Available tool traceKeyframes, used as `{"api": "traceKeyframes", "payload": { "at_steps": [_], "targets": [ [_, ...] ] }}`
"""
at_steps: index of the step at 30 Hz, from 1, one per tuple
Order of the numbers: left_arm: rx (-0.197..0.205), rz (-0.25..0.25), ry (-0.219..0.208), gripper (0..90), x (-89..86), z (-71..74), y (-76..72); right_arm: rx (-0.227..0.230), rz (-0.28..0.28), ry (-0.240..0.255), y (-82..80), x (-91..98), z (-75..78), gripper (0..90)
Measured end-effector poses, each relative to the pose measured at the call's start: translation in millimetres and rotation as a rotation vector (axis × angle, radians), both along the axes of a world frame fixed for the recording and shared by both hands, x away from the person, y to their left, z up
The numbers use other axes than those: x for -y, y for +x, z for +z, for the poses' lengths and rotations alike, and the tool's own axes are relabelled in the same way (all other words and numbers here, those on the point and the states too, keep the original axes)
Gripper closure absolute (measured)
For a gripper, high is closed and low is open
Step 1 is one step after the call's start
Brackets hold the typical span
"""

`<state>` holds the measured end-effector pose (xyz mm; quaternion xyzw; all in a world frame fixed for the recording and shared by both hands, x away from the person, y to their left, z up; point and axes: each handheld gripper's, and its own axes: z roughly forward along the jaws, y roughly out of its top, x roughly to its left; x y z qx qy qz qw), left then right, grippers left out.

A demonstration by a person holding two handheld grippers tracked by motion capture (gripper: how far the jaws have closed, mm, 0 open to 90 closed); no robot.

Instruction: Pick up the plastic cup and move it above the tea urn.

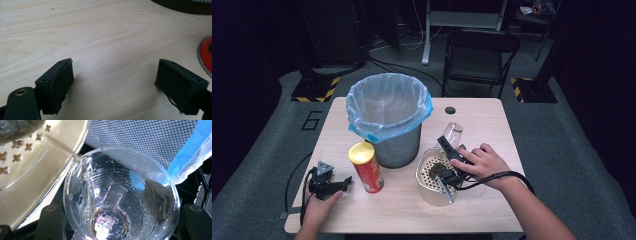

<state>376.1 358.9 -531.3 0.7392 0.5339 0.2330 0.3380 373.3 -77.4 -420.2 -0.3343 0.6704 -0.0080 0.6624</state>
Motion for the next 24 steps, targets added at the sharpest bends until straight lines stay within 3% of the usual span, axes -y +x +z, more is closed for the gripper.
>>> {"api": "traceKeyframes", "payload": {
  "at_steps": [2,3,4,8,9,10,14,20,21,22,23,24],
  "targets": [
    [0.0,0.0,0.0,14.3,0.0,0.0,0.0,-0.027,-0.012,-0.025,-0.9,0.3,0.0,35.0],
    [0.0,0.0,0.0,14.3,0.0,0.0,0.0,-0.001,0.002,0.005,-1.1,0.2,0.2,35.0],
    [0.0,0.0,0.0,14.3,0.0,0.0,0.0,0.01,0.01,-0.004,-1.3,-0.5,1.0,35.0],
    [0.0,0.0,0.0,14.3,0.0,0.0,0.0,-0.002,0.008,-0.006,-2.0,-0.3,1.4,35.0],
    [0.0,0.0,0.0,14.3,0.0,0.0,0.0,0.003,0.008,0.015,-2.5,0.0,1.0,35.0],
    [0.0,0.0,0.0,14.3,0.0,0.0,0.0,-0.036,-0.006,-0.017,-2.7,0.1,0.6,35.0],
    [0.0,0.0,0.0,14.3,0.0,0.0,0.0,-0.002,0.016,0.021,-3.7,-1.0,1.8,35.0],
    [0.0,0.0,0.0,14.3,0.0,0.0,0.0,0.002,0.024,0.025,-4.1,-0.6,2.8,34.9],
    [0.0,0.0,0.0,14.3,0.0,0.0,0.0,-0.033,0.0,0.012,-4.8,1.1,1.4,34.9],
    [0.0,0.0,0.0,14.3,0.0,0.0,0.0,-0.018,0.014,-0.001,-4.8,-0.2,3.4,34.9],
    [0.0,0.0,0.0,14.3,0.0,0.0,0.0,0.019,0.034,0.032,-5.0,-0.4,3.7,34.9],
    [0.0,0.0,0.0,14.3,0.0,0.0,0.0,-0.002,0.024,0.052,-5.7,0.4,2.8,34.9]
  ]
}}
